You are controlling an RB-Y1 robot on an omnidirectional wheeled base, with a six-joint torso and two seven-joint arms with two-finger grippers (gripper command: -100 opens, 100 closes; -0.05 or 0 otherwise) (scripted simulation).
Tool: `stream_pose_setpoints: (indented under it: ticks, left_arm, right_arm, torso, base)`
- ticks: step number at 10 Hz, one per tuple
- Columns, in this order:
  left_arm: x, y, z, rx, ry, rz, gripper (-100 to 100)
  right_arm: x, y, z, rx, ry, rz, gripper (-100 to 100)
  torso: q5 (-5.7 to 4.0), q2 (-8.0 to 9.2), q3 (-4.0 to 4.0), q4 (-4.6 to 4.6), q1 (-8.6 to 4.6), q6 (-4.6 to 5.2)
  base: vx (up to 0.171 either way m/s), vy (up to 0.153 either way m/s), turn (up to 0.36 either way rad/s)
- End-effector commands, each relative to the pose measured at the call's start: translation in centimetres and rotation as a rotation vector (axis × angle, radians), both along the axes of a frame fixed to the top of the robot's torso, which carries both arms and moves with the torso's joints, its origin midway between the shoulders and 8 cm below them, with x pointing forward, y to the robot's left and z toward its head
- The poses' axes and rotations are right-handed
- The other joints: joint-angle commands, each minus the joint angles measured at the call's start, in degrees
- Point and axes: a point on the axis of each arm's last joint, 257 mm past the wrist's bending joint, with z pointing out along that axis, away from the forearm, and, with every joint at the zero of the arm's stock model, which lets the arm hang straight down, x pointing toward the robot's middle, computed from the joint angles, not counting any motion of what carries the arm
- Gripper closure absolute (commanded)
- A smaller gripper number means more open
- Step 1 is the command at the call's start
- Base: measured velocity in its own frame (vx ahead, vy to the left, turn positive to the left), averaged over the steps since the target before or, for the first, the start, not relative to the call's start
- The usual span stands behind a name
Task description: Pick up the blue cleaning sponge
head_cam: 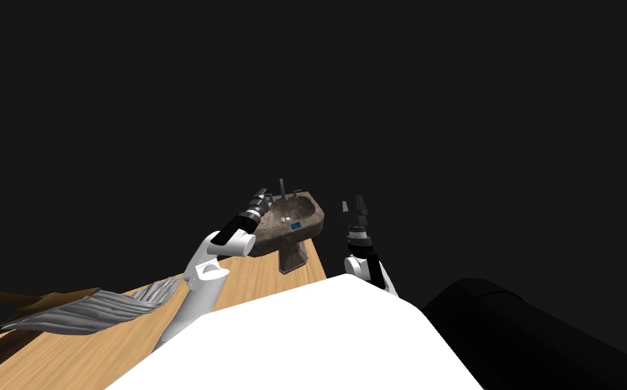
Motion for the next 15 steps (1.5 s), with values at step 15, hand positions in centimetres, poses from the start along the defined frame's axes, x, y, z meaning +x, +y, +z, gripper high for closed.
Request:
stream_pose_setpoints:
  ticks: [15]
  left_arm:
    - [3.3, -3.9, -6.5, -0.051, 0.390, -0.024, -100]
  right_arm:
    - [0.0, 0.0, 0.0, 0.000, 0.000, 0.000, 0]
  torso:
    - [0.00, -0.01, -0.01, -0.01, -0.03, -0.01]
  base:
    - [-0.006, 0.000, 0.022]
